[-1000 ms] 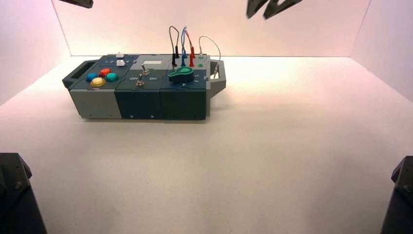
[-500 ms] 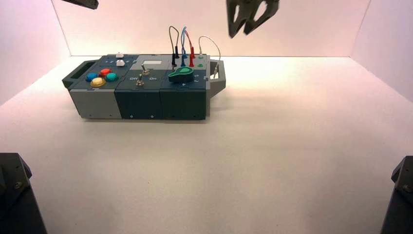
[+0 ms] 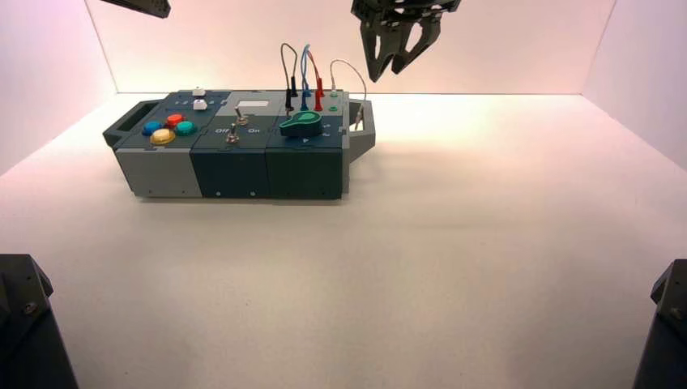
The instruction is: Insert the white wire.
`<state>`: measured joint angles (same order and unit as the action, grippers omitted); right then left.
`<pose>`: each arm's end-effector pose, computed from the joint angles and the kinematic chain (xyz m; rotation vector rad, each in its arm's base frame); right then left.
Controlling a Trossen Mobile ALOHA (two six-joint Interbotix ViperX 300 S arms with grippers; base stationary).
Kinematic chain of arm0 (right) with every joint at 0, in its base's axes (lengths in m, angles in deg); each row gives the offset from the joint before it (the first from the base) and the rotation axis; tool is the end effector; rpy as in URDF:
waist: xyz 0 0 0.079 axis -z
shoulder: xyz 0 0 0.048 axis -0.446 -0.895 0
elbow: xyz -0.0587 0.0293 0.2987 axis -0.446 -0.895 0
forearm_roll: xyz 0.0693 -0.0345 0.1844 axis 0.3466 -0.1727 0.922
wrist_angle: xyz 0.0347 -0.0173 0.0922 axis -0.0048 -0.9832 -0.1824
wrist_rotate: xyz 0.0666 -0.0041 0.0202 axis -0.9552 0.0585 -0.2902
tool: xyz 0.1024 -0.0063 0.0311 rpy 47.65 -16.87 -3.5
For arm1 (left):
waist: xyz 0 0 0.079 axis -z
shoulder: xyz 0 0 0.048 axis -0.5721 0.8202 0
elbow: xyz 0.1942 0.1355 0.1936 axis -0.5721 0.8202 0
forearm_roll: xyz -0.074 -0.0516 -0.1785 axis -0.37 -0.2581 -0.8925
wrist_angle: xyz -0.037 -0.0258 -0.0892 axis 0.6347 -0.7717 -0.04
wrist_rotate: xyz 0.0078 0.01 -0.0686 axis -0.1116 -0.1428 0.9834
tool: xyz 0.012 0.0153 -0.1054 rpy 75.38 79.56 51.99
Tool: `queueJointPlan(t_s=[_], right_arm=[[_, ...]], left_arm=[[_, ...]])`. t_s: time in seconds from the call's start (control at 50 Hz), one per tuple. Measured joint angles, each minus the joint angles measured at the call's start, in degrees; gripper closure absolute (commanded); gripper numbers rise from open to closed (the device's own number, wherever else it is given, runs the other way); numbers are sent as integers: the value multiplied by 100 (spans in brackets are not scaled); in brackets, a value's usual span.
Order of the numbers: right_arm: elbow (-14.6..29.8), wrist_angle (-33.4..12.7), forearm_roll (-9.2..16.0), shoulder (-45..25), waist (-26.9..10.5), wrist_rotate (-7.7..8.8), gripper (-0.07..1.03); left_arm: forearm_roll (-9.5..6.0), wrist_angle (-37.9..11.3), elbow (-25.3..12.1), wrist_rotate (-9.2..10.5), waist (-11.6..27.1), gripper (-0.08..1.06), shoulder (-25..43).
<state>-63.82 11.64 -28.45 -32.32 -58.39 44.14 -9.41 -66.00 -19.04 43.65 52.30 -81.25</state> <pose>0.3637 0.2256 0.1034 -0.4570 1.1540 0.5635 0.2387 -0.0973 0.1814 0.1733 0.7626 -0.4463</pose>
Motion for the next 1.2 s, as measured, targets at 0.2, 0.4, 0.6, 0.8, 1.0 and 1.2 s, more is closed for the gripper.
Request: queueJointPlan(t_s=[0.2, 0.4, 0.6, 0.8, 1.0, 1.2], right_arm=[[237, 79, -114, -360, 0, 0, 36], [589, 149, -123, -773, -9, -9, 36], [756, 97, -123, -976, -18, -9, 38], [826, 97, -123, -1063, -18, -9, 39], [888, 97, -123, -1187, -18, 0, 44], [993, 53, -123, -1292, -18, 0, 47]], left_arm=[[9, 26, 9, 0, 9, 101, 9], [9, 62, 35, 9, 9, 101, 18], [9, 88, 53, 0, 9, 101, 35], [18, 88, 53, 0, 9, 101, 35], [18, 105, 53, 0, 9, 101, 35], [18, 123, 53, 0, 9, 101, 44]])
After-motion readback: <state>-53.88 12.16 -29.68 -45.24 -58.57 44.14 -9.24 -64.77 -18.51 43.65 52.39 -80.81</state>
